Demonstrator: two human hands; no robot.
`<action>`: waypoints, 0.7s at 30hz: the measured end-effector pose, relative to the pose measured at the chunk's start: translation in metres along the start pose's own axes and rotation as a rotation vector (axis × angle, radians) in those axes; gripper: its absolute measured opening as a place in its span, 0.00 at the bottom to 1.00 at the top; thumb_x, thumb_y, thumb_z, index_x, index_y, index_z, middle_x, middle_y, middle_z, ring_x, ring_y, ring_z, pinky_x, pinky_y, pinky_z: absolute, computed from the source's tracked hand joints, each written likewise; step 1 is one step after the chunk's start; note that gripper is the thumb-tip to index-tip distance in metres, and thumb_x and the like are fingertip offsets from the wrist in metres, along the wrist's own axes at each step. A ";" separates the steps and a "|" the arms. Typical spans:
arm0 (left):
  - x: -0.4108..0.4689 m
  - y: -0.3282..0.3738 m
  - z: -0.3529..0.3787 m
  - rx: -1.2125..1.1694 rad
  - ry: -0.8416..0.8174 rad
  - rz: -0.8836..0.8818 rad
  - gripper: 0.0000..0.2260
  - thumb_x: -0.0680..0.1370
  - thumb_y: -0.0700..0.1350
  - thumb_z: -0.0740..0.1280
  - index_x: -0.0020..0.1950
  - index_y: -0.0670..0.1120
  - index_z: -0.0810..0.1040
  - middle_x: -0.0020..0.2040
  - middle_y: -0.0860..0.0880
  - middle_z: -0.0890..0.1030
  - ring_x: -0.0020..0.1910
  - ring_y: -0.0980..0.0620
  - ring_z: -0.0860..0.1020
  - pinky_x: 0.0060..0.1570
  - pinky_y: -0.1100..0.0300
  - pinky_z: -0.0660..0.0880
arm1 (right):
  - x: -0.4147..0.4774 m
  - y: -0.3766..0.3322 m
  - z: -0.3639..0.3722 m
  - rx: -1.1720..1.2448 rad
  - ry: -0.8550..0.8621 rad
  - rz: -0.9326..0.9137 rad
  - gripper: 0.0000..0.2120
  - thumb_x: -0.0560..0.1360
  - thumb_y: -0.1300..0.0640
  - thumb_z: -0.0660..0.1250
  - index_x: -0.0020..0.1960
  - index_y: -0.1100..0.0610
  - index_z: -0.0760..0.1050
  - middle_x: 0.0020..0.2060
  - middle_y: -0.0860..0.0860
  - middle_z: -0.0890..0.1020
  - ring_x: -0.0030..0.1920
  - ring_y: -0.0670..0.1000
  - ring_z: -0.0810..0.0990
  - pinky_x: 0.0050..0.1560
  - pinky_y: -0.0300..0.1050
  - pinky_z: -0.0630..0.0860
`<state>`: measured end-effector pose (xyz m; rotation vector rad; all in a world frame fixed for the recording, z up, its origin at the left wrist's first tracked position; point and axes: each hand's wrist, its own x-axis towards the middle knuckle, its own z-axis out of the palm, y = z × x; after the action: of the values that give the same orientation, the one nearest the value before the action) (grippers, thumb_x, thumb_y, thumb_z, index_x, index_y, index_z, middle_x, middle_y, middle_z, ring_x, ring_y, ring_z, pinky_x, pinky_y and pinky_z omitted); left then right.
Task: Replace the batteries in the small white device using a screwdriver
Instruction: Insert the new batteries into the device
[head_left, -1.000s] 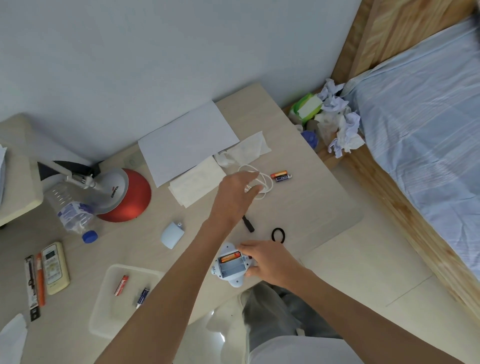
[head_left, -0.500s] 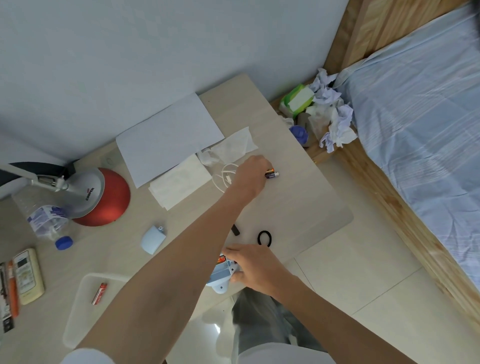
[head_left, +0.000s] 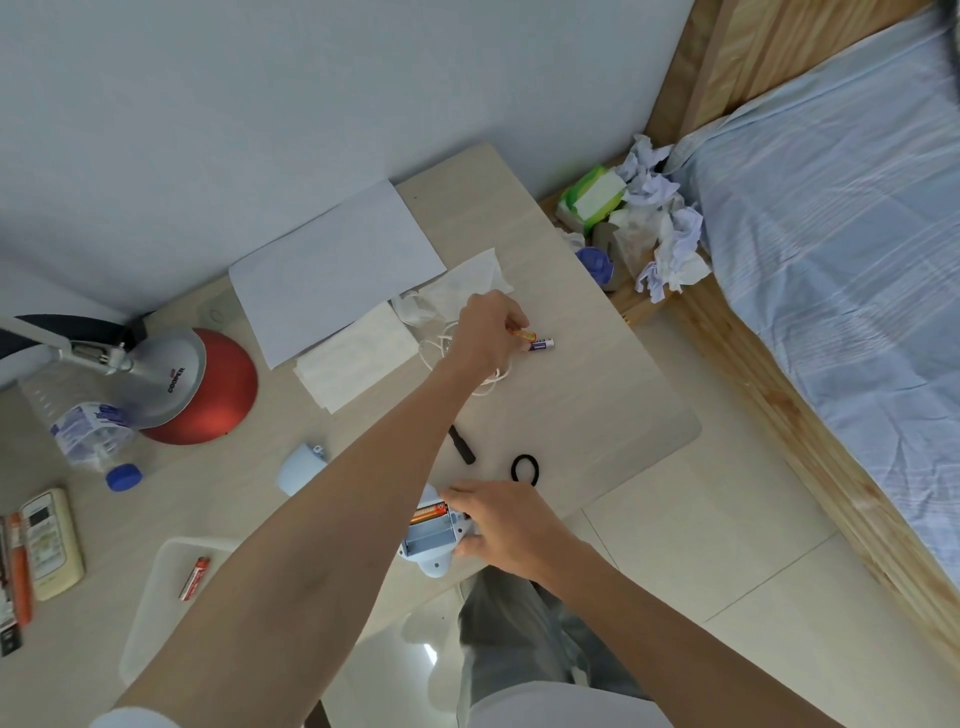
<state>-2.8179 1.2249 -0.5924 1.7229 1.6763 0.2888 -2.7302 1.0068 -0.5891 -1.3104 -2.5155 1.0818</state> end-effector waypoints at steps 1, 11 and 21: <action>-0.003 0.002 -0.004 -0.012 0.019 0.016 0.12 0.69 0.41 0.83 0.51 0.44 0.89 0.46 0.46 0.88 0.47 0.48 0.85 0.52 0.55 0.81 | 0.000 0.000 0.000 0.000 0.000 0.000 0.23 0.75 0.47 0.76 0.67 0.47 0.73 0.56 0.45 0.84 0.54 0.50 0.83 0.48 0.47 0.84; -0.144 -0.005 -0.073 -0.356 0.214 0.055 0.09 0.72 0.43 0.82 0.52 0.49 0.90 0.46 0.53 0.87 0.45 0.55 0.85 0.50 0.58 0.82 | 0.001 -0.004 -0.005 -0.027 -0.027 0.026 0.22 0.75 0.47 0.73 0.67 0.45 0.74 0.54 0.43 0.84 0.51 0.47 0.83 0.48 0.47 0.84; -0.288 -0.109 -0.037 -0.253 0.159 -0.095 0.08 0.74 0.44 0.81 0.51 0.56 0.90 0.44 0.58 0.84 0.45 0.52 0.81 0.48 0.50 0.80 | 0.002 -0.005 -0.009 -0.029 -0.075 0.023 0.27 0.74 0.44 0.73 0.72 0.43 0.72 0.57 0.43 0.84 0.51 0.46 0.82 0.52 0.47 0.83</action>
<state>-2.9649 0.9561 -0.5434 1.4614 1.7455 0.5800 -2.7310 1.0108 -0.5801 -1.3341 -2.5851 1.1237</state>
